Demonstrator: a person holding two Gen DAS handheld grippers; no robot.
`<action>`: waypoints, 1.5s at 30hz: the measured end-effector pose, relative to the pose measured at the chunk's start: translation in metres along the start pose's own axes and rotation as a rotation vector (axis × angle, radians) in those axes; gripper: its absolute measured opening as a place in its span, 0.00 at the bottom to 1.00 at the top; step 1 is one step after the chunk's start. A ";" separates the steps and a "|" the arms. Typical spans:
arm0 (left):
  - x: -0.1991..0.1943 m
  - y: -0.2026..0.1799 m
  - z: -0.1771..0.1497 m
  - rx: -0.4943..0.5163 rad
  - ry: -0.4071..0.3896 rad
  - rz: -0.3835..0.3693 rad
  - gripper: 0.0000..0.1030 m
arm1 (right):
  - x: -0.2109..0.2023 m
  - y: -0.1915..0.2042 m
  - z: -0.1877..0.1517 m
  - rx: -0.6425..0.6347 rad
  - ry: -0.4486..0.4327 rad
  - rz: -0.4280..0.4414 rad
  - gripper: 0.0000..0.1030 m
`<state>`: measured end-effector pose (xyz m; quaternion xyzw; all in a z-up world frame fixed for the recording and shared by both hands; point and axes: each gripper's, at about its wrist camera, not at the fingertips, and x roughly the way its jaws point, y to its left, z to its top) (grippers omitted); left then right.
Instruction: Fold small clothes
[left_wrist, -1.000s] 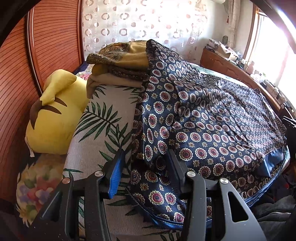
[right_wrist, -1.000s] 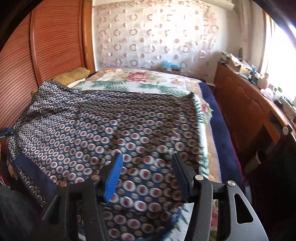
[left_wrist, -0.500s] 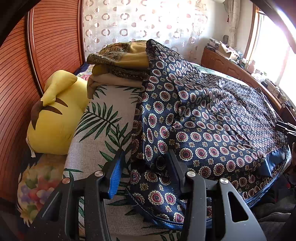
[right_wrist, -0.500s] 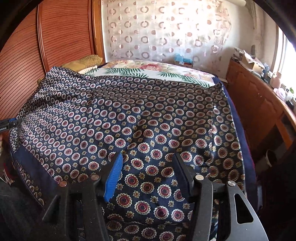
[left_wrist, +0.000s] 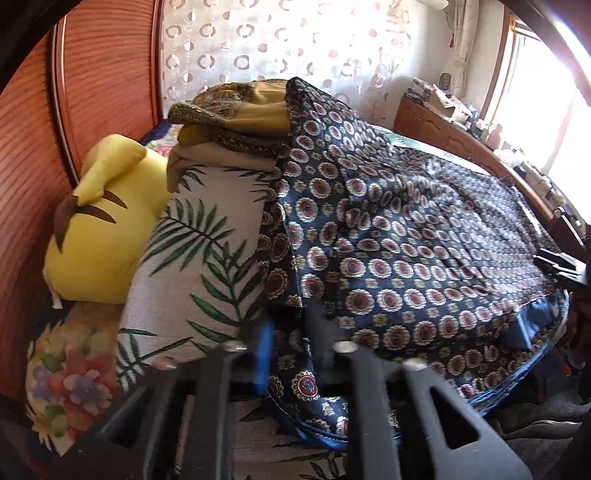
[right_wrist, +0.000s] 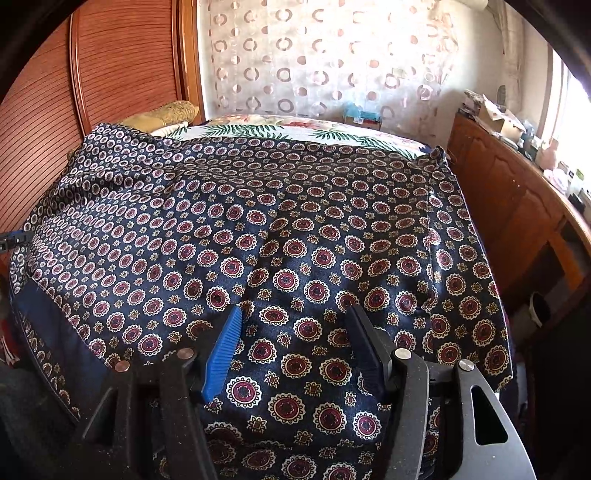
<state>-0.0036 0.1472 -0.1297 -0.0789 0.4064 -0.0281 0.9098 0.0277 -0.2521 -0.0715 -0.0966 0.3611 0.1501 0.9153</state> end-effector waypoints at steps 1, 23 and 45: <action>0.000 -0.002 0.001 -0.004 0.001 -0.022 0.05 | -0.001 -0.001 -0.001 0.000 -0.003 0.000 0.59; -0.013 -0.203 0.135 0.345 -0.227 -0.420 0.03 | -0.044 -0.041 -0.013 0.096 -0.063 -0.001 0.59; 0.032 -0.258 0.149 0.441 -0.137 -0.403 0.62 | -0.067 -0.062 -0.012 0.133 -0.120 -0.007 0.59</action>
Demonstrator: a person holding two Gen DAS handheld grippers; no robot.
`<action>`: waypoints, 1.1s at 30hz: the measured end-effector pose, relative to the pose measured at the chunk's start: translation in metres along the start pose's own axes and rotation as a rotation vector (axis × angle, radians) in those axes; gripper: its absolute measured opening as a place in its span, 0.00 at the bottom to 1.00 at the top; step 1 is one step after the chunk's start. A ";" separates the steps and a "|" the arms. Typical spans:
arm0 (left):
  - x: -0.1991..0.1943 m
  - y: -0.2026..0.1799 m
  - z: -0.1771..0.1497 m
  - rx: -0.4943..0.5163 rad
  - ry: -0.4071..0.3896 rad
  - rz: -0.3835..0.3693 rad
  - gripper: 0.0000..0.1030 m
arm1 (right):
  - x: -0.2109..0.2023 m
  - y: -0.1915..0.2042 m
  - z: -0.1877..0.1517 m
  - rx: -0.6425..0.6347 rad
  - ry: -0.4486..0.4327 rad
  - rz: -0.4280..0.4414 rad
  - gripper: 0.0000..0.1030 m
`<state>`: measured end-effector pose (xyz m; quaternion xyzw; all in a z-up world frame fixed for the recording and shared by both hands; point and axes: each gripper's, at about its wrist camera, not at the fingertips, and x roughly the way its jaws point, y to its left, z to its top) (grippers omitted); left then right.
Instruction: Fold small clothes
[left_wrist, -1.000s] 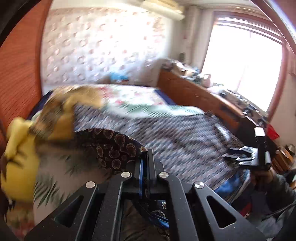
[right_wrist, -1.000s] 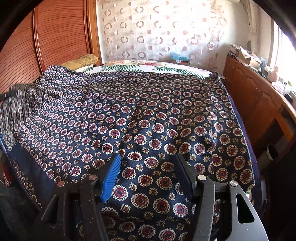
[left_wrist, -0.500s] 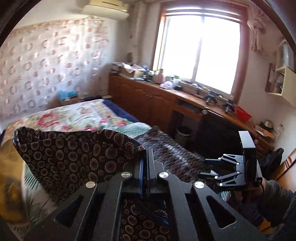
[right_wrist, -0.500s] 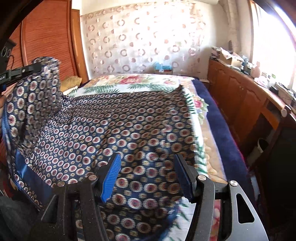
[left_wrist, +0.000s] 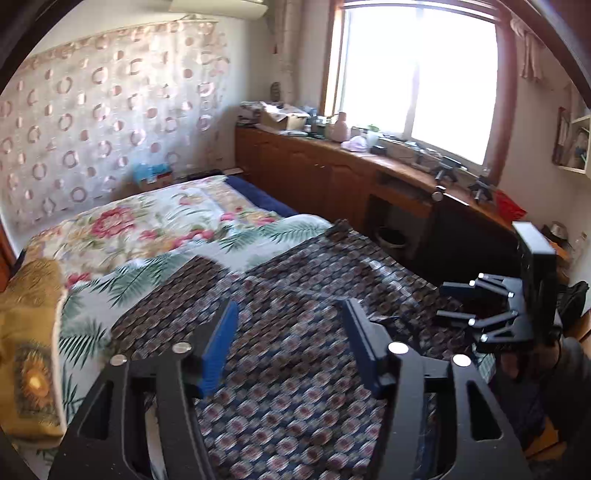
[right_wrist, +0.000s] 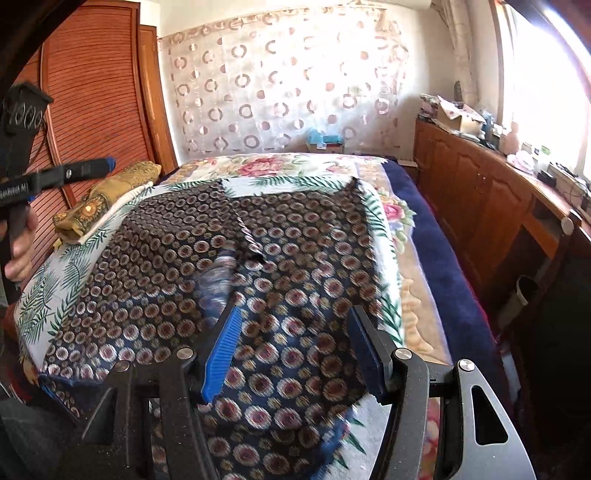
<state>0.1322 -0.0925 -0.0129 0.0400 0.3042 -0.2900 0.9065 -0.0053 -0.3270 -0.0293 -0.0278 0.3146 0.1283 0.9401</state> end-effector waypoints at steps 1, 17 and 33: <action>0.000 0.003 -0.004 -0.007 0.003 0.007 0.64 | 0.004 0.003 0.004 -0.011 0.001 0.005 0.59; -0.018 0.050 -0.059 -0.110 0.016 0.134 0.72 | 0.130 0.026 0.076 -0.099 0.229 0.113 0.59; -0.017 0.050 -0.067 -0.122 0.022 0.139 0.72 | 0.127 0.031 0.073 -0.139 0.169 0.192 0.04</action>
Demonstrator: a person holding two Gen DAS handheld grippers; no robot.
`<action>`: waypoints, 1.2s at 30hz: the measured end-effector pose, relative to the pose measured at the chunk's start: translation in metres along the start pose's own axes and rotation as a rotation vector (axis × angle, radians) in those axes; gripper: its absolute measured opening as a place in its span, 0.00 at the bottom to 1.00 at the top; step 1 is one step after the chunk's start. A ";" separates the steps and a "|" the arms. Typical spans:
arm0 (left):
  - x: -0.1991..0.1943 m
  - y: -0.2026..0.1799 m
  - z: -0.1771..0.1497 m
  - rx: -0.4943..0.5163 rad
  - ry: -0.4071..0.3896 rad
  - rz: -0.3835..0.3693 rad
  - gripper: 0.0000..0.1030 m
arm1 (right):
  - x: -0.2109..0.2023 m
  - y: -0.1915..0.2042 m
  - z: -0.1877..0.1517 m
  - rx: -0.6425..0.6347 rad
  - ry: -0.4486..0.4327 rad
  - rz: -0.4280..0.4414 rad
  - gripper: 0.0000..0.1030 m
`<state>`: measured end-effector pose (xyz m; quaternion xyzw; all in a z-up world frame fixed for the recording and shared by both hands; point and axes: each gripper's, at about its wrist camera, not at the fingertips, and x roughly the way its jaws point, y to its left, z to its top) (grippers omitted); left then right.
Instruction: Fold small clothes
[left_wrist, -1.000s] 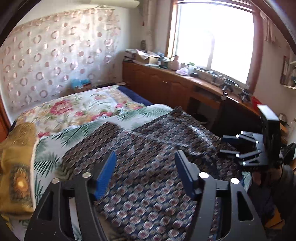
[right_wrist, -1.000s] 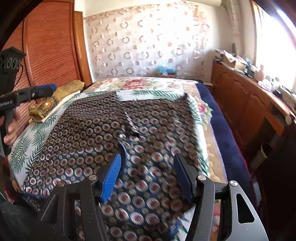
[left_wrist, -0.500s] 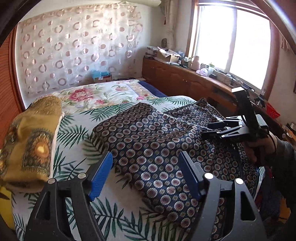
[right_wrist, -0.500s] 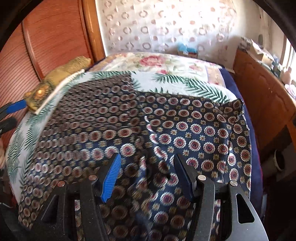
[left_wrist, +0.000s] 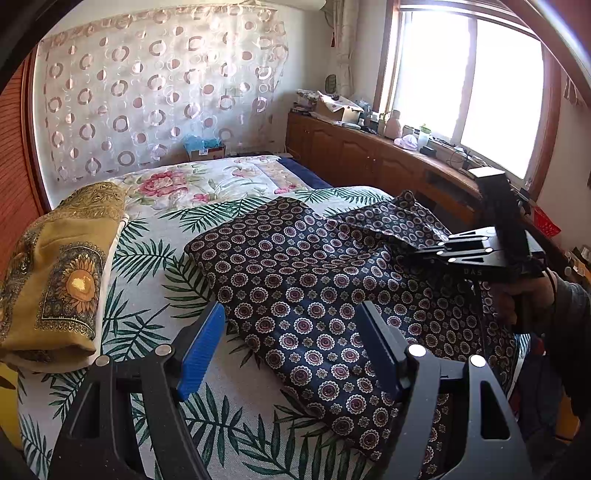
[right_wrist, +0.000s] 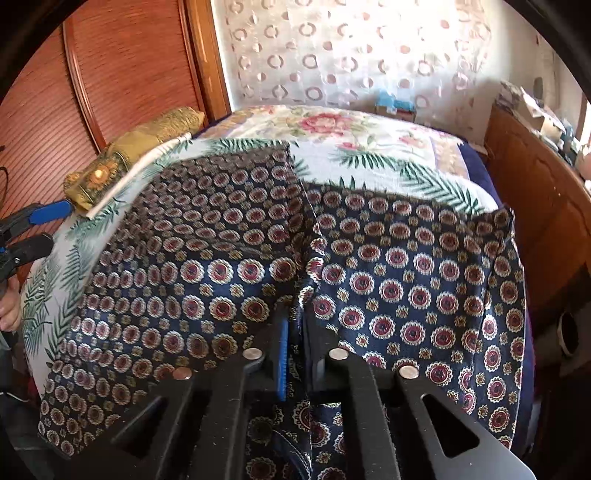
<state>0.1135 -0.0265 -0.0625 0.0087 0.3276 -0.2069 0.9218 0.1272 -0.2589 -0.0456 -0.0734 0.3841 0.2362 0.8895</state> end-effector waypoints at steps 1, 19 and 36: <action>0.000 -0.001 0.000 0.002 -0.001 0.001 0.72 | -0.004 0.000 0.000 0.001 -0.014 0.000 0.04; 0.006 -0.014 0.001 0.013 0.016 -0.027 0.72 | -0.092 -0.012 -0.079 0.087 -0.175 -0.166 0.03; 0.018 -0.033 0.003 0.042 0.040 -0.049 0.72 | -0.111 -0.019 -0.113 0.177 -0.111 -0.283 0.03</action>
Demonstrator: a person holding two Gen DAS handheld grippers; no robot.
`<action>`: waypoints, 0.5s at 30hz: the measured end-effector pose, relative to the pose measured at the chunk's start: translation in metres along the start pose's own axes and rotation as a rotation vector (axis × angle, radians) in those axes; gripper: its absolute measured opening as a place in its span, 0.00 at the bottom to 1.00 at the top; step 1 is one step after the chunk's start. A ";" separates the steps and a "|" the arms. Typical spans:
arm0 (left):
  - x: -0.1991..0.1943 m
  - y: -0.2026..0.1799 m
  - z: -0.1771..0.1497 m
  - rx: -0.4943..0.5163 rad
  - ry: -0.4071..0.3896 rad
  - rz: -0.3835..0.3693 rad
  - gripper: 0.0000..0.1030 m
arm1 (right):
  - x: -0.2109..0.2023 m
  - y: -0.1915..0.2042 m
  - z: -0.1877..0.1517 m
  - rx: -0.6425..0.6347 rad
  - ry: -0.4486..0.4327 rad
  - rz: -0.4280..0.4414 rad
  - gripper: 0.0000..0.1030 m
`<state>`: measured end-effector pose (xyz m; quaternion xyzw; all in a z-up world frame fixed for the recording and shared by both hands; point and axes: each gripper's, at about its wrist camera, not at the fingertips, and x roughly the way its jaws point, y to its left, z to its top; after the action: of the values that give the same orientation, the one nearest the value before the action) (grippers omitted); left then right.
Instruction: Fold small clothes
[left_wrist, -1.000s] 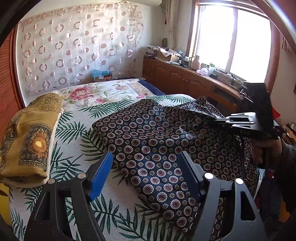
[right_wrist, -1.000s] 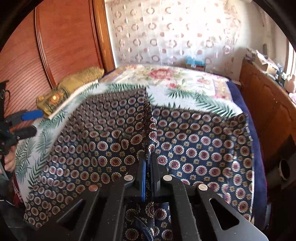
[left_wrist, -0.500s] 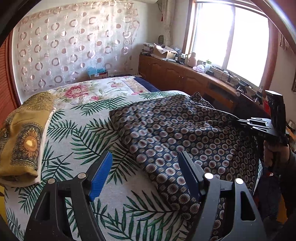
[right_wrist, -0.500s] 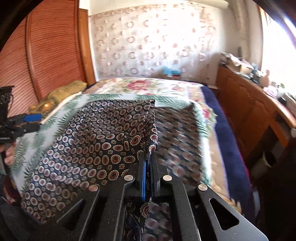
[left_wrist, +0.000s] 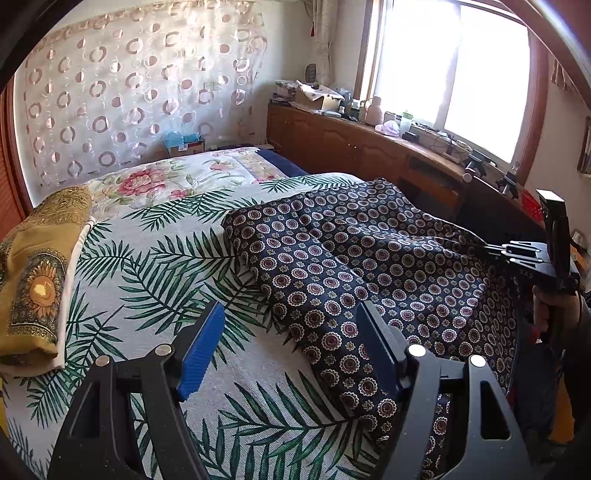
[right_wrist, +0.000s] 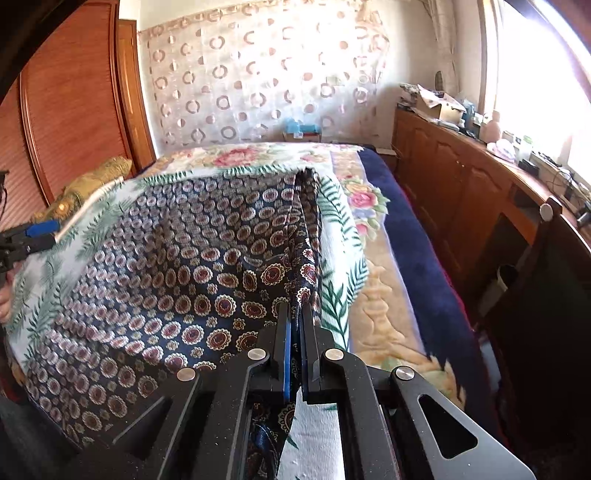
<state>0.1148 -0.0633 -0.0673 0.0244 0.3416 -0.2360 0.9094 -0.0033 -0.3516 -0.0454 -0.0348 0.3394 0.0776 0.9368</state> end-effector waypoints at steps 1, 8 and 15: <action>0.000 0.000 0.000 0.000 0.000 0.001 0.72 | 0.001 0.002 0.000 -0.004 0.002 -0.008 0.03; 0.008 0.003 0.001 -0.014 0.010 0.008 0.72 | 0.005 -0.005 0.011 -0.004 0.013 -0.006 0.03; 0.011 0.007 0.005 -0.026 0.003 0.017 0.72 | 0.004 -0.010 0.006 -0.021 0.016 -0.021 0.03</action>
<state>0.1281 -0.0625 -0.0707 0.0157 0.3459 -0.2236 0.9111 0.0050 -0.3600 -0.0436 -0.0486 0.3458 0.0710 0.9343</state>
